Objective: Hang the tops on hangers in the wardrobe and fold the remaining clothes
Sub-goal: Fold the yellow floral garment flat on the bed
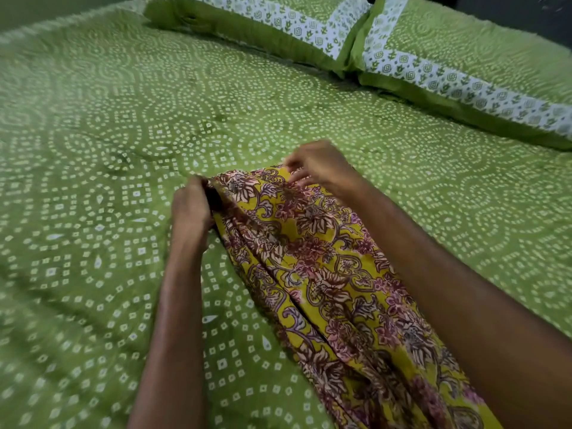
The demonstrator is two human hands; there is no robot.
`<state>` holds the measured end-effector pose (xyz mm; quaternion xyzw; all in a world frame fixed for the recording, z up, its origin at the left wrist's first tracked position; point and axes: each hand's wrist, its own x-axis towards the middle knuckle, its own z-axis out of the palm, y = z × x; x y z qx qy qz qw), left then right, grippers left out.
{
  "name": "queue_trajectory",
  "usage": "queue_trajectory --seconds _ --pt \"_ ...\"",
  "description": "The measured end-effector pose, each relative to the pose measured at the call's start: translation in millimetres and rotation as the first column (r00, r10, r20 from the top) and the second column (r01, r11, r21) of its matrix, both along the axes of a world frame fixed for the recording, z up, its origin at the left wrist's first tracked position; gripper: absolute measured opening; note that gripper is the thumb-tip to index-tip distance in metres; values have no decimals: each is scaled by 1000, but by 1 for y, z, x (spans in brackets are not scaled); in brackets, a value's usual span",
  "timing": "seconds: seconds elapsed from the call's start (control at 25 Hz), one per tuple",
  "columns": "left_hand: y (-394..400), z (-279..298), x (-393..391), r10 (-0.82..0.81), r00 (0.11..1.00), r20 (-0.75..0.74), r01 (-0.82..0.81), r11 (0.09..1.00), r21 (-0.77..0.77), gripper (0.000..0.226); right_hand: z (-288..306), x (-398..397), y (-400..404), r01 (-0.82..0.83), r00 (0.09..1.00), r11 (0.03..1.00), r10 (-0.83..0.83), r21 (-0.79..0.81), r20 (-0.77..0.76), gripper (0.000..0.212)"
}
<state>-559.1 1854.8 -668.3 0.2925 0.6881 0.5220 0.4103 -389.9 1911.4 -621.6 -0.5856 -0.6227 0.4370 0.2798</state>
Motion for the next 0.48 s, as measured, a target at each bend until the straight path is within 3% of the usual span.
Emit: queue_trajectory --seconds 0.08,0.12,0.2,0.32,0.48 --pt "-3 0 -1 -24 999 29 24 1000 -12 60 -12 33 26 76 919 947 -188 312 347 25" --pt "-3 -1 0 -39 999 0 39 999 -27 64 -19 48 39 -8 862 939 -168 344 478 31" --pt "1 -8 -1 -38 997 -69 35 998 -47 50 -34 68 59 -237 742 945 27 225 669 44" --pt "3 -10 1 -19 989 -147 12 999 -43 24 -38 75 77 -362 597 924 127 125 792 53" --pt "0 -8 3 72 970 -233 -65 997 37 39 -38 80 87 -329 658 912 36 244 752 30"
